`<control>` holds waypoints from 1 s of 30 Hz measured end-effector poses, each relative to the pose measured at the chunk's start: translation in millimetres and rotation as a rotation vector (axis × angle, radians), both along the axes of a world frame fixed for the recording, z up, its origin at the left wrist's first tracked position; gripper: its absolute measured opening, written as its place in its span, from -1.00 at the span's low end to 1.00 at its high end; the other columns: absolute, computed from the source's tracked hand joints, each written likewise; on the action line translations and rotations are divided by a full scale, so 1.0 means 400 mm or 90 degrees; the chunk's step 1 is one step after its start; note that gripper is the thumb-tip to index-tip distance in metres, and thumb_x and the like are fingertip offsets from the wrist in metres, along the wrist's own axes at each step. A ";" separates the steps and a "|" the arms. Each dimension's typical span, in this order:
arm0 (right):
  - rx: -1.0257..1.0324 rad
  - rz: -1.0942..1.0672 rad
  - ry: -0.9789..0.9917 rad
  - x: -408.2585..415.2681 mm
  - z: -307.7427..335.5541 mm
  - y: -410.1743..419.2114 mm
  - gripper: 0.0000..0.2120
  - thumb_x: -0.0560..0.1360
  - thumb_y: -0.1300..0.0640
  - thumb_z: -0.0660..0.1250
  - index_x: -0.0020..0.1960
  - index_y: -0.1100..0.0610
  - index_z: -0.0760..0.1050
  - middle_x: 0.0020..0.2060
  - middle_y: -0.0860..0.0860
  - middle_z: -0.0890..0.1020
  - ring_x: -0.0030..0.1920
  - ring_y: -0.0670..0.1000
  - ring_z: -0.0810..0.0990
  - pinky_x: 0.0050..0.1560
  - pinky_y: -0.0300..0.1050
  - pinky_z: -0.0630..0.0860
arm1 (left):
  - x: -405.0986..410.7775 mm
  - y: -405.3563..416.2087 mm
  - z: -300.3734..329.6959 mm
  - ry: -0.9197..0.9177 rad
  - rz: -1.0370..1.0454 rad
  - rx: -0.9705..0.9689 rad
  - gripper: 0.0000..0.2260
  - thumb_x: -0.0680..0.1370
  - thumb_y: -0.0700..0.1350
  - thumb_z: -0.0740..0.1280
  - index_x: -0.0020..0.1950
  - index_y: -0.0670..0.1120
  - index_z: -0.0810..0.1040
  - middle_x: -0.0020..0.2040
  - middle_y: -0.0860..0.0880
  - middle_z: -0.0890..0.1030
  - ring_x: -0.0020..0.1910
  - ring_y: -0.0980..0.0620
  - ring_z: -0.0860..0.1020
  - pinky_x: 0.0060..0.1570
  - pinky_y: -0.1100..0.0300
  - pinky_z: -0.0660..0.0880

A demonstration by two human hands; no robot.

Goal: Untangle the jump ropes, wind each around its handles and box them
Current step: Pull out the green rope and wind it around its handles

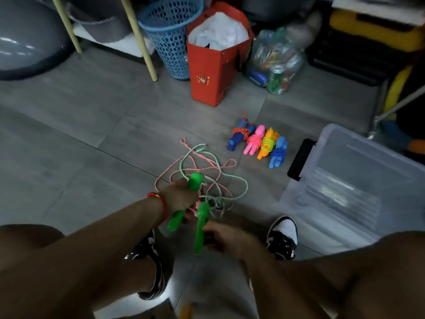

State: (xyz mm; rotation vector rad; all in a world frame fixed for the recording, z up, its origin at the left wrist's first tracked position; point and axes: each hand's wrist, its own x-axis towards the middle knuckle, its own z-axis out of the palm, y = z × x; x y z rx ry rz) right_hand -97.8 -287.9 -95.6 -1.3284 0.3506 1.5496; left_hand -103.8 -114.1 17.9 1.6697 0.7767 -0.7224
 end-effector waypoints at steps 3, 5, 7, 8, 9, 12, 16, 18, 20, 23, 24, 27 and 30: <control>0.099 0.022 -0.126 0.004 0.102 0.010 -0.87 0.62 0.22 0.25 0.03 0.09 0.57 -0.23 0.00 0.71 -0.31 -0.07 0.67 -0.38 -0.24 0.53 | -0.053 -0.020 0.004 -0.021 -0.006 -0.039 -0.79 0.62 -0.25 0.24 0.18 -0.33 0.54 -0.15 -0.28 0.59 -0.24 -0.13 0.54 -0.16 0.03 0.51; 0.106 0.053 -0.244 0.006 0.169 0.007 -0.91 0.62 0.22 0.27 -0.01 0.14 0.54 -0.28 0.06 0.67 -0.38 -0.04 0.61 -0.42 -0.22 0.48 | -0.091 -0.039 0.023 -0.041 0.066 -0.132 -0.75 0.61 -0.14 0.29 0.23 -0.25 0.48 -0.07 -0.32 0.57 -0.18 -0.19 0.57 -0.11 -0.16 0.59; 0.108 0.128 -0.371 0.008 0.217 -0.001 -0.88 0.63 0.21 0.27 -0.07 0.16 0.52 -0.35 0.06 0.59 -0.47 -0.08 0.51 -0.47 -0.24 0.40 | -0.132 -0.047 0.040 -0.028 0.132 -0.268 -0.77 0.67 -0.09 0.25 0.28 -0.16 0.44 -0.05 -0.34 0.60 -0.20 -0.22 0.63 -0.19 -0.18 0.62; 0.115 0.179 -0.424 0.009 0.233 -0.002 -0.84 0.63 0.18 0.29 -0.13 0.15 0.52 -0.38 0.05 0.56 -0.49 -0.10 0.46 -0.49 -0.24 0.37 | -0.147 -0.046 0.053 -0.013 0.123 -0.314 -0.78 0.69 -0.08 0.22 0.28 -0.15 0.45 -0.03 -0.35 0.61 -0.19 -0.22 0.64 -0.17 -0.15 0.63; 0.125 0.228 -0.466 0.009 0.244 -0.002 -0.79 0.63 0.14 0.31 -0.18 0.13 0.51 -0.40 0.03 0.53 -0.49 -0.12 0.44 -0.50 -0.25 0.35 | -0.159 -0.038 0.065 -0.007 0.105 -0.337 -0.78 0.68 -0.08 0.22 0.26 -0.16 0.48 -0.02 -0.33 0.61 -0.20 -0.20 0.63 -0.14 -0.11 0.63; 0.125 0.309 -0.549 0.016 0.305 0.007 -0.70 0.59 0.06 0.38 -0.17 0.28 0.57 -0.33 0.10 0.58 -0.37 -0.11 0.48 -0.36 -0.18 0.42 | -0.181 -0.007 0.107 -0.039 0.086 -0.306 -0.85 0.63 -0.14 0.32 0.17 -0.15 0.53 -0.07 -0.24 0.55 -0.35 -0.05 0.53 -0.26 0.06 0.53; 0.155 0.302 -0.650 0.051 0.428 0.021 -0.75 0.50 0.13 0.32 -0.26 0.24 0.64 -0.48 0.02 0.59 -0.41 -0.14 0.49 -0.30 -0.14 0.44 | -0.177 0.027 0.202 -0.129 0.055 -0.335 -0.91 0.63 -0.19 0.27 0.11 -0.14 0.52 -0.17 -0.17 0.64 -0.44 0.01 0.43 -0.41 0.20 0.42; 0.088 0.198 -0.855 0.077 0.485 0.034 -0.68 0.43 0.02 0.22 -0.47 0.07 0.49 -0.57 -0.05 0.45 -0.50 -0.08 0.39 -0.36 -0.06 0.39 | -0.177 0.047 0.248 -0.155 0.075 -0.396 -0.93 0.61 -0.21 0.31 0.07 -0.14 0.55 -0.10 -0.26 0.62 -0.44 0.01 0.39 -0.45 0.21 0.43; 0.043 0.052 -1.023 0.105 0.526 0.049 -0.67 0.38 -0.05 0.19 -0.47 0.11 0.33 -0.52 -0.06 0.37 -0.44 -0.10 0.33 -0.34 -0.05 0.30 | -0.191 0.063 0.267 -0.171 0.067 -0.388 -0.89 0.57 -0.18 0.38 0.05 -0.12 0.50 -0.21 -0.19 0.52 -0.45 0.03 0.34 -0.49 0.24 0.38; 0.135 0.073 -0.951 0.132 0.581 0.074 -0.84 0.53 0.03 0.28 -0.10 0.06 0.60 -0.11 -0.09 0.63 -0.07 -0.15 0.57 -0.01 -0.19 0.46 | -0.217 0.062 0.274 -0.181 -0.006 -0.317 -0.86 0.59 -0.09 0.40 -0.06 -0.06 0.45 -0.30 -0.07 0.36 -0.47 0.08 0.24 -0.53 0.29 0.27; 0.171 0.143 -0.876 0.135 0.589 0.081 -0.83 0.58 0.02 0.29 0.04 0.03 0.62 0.04 -0.08 0.65 0.08 -0.17 0.58 0.13 -0.26 0.46 | -0.221 0.059 0.276 -0.188 -0.029 -0.307 -0.86 0.59 -0.08 0.40 -0.10 -0.04 0.47 -0.31 -0.07 0.33 -0.47 0.08 0.23 -0.54 0.30 0.26; 0.213 0.274 -0.765 0.119 0.588 0.083 -0.68 0.64 -0.09 0.22 0.08 0.10 0.64 -0.02 0.02 0.70 -0.01 -0.10 0.62 0.18 0.00 0.51 | -0.223 0.060 0.289 -0.195 -0.060 -0.299 -0.86 0.57 -0.08 0.43 -0.16 -0.01 0.53 -0.32 -0.08 0.32 -0.48 0.09 0.21 -0.54 0.32 0.23; 0.217 0.292 -0.752 0.100 0.580 0.067 -0.59 0.65 -0.16 0.21 -0.17 0.08 0.61 -0.39 -0.12 0.56 -0.35 -0.18 0.48 -0.27 -0.11 0.42 | -0.235 0.074 0.290 -0.185 -0.127 -0.261 -0.87 0.55 -0.06 0.45 -0.09 -0.08 0.57 -0.35 -0.08 0.38 -0.52 0.06 0.26 -0.51 0.31 0.24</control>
